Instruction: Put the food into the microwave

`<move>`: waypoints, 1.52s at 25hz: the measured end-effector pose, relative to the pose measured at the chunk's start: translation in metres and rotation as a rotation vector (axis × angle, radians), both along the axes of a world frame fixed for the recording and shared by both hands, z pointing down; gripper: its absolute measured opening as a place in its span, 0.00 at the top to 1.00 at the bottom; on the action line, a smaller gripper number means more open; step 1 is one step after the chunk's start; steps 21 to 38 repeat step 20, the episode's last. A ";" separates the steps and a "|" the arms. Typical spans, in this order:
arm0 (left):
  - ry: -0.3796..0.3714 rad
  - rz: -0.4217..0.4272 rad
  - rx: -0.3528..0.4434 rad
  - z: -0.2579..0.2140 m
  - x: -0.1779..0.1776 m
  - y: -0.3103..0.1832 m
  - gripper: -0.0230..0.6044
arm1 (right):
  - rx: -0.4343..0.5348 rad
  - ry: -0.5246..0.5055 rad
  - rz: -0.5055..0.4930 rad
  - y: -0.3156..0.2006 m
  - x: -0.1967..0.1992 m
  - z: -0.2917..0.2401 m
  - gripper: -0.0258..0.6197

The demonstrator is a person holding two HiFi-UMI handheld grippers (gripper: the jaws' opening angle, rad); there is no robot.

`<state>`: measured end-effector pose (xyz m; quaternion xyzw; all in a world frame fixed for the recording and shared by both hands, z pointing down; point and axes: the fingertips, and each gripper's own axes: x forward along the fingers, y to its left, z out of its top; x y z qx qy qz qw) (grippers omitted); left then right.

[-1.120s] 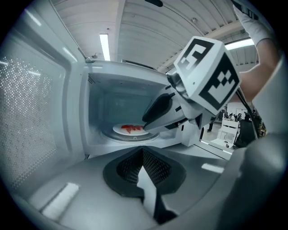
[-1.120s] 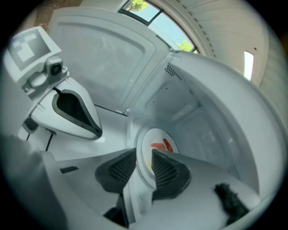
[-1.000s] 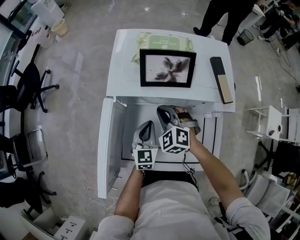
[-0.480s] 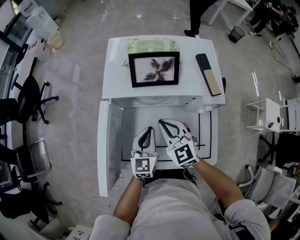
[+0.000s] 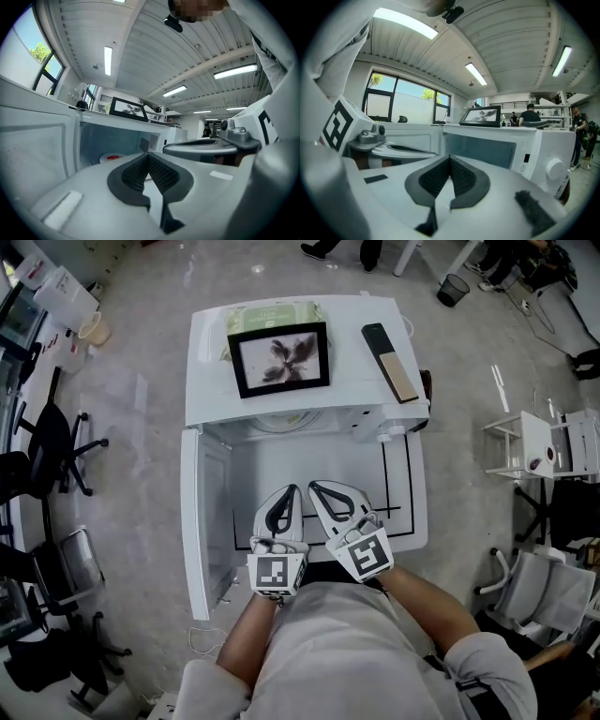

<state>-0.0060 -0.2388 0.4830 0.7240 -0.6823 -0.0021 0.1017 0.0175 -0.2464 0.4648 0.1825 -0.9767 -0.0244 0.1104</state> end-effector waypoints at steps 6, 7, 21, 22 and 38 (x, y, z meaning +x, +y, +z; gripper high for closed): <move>0.004 0.006 -0.009 0.002 0.002 0.006 0.95 | -0.007 -0.001 0.040 0.002 0.004 0.006 0.95; 0.004 0.007 -0.009 0.002 0.002 0.006 0.95 | 0.000 0.000 0.037 0.003 0.003 0.004 0.95; 0.003 0.015 -0.010 0.000 0.001 0.007 0.95 | 0.014 -0.002 0.021 0.008 -0.004 0.004 0.95; 0.003 0.015 -0.010 0.000 0.001 0.007 0.95 | 0.014 -0.002 0.021 0.008 -0.004 0.004 0.95; 0.003 0.015 -0.010 0.000 0.001 0.007 0.95 | 0.014 -0.002 0.021 0.008 -0.004 0.004 0.95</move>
